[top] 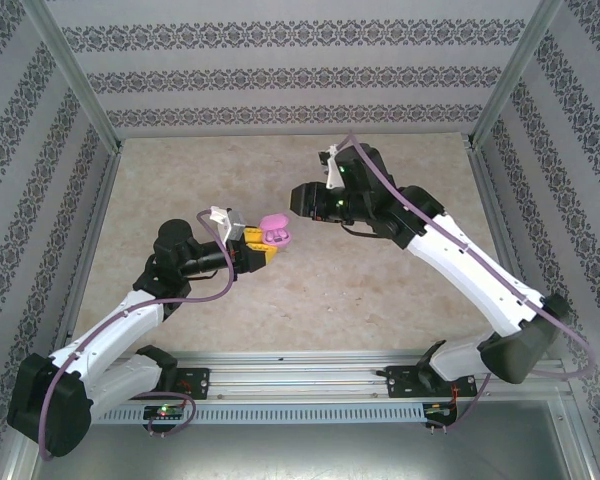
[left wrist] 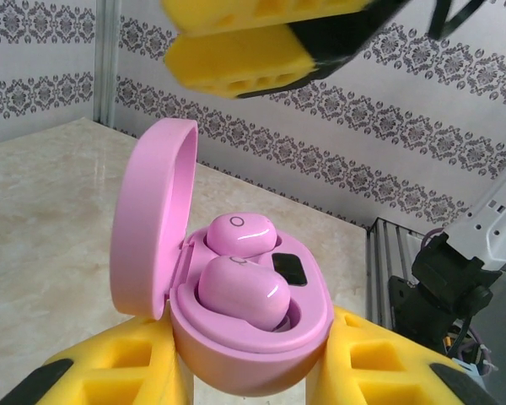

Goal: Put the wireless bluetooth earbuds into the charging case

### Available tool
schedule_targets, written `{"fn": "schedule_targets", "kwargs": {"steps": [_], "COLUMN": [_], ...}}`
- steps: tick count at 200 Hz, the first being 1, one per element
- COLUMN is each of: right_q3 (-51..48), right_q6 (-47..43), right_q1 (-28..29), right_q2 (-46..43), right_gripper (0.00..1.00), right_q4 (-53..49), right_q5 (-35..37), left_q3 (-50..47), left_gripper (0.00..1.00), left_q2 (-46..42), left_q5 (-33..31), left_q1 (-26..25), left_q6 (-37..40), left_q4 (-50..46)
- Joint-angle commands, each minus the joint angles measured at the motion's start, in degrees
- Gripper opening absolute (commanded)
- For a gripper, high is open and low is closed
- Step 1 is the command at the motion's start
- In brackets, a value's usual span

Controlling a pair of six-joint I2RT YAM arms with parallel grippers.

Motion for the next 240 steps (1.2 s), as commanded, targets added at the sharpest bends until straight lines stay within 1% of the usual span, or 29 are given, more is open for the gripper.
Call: {"fn": "schedule_targets", "kwargs": {"steps": [1, 26, 42, 70, 123, 199, 240], "right_q3": [1.80, 2.45, 1.98, -0.86, -6.51, -12.32, -16.03], "right_q6": [1.24, 1.93, 2.25, 2.90, 5.34, 10.35, 15.53], "right_q1": [-0.39, -0.47, -0.30, -0.17, -0.14, -0.22, -0.27], "right_q2": [2.59, 4.79, 5.08, 3.05, -0.59, -2.50, -3.36], "right_gripper": [0.41, 0.40, 0.41, 0.41, 0.46, 0.50, 0.52], "right_q4": [4.24, 4.96, 4.97, 5.48, 7.23, 13.14, 19.68], "right_q5": [-5.64, -8.78, -9.33, -8.75, -9.21, -12.50, -15.70], "left_q3": [2.19, 2.65, 2.74, 2.71, 2.58, 2.56, 2.13], "left_gripper": [0.20, 0.19, 0.19, 0.19, 0.19, 0.19, 0.19], "left_q2": [-0.75, -0.74, -0.57, -0.22, 1.35, 1.89, 2.33], "left_q5": [1.94, 1.90, 1.66, 0.97, 0.25, -0.56, -0.91], "left_q1": [-0.42, -0.42, -0.42, -0.44, -0.42, -0.43, -0.42], "left_q6": [-1.16, -1.01, -1.02, -1.46, -3.37, -5.50, -7.10], "left_q4": [1.47, 0.79, 0.68, 1.05, 4.56, 7.35, 9.71]}}
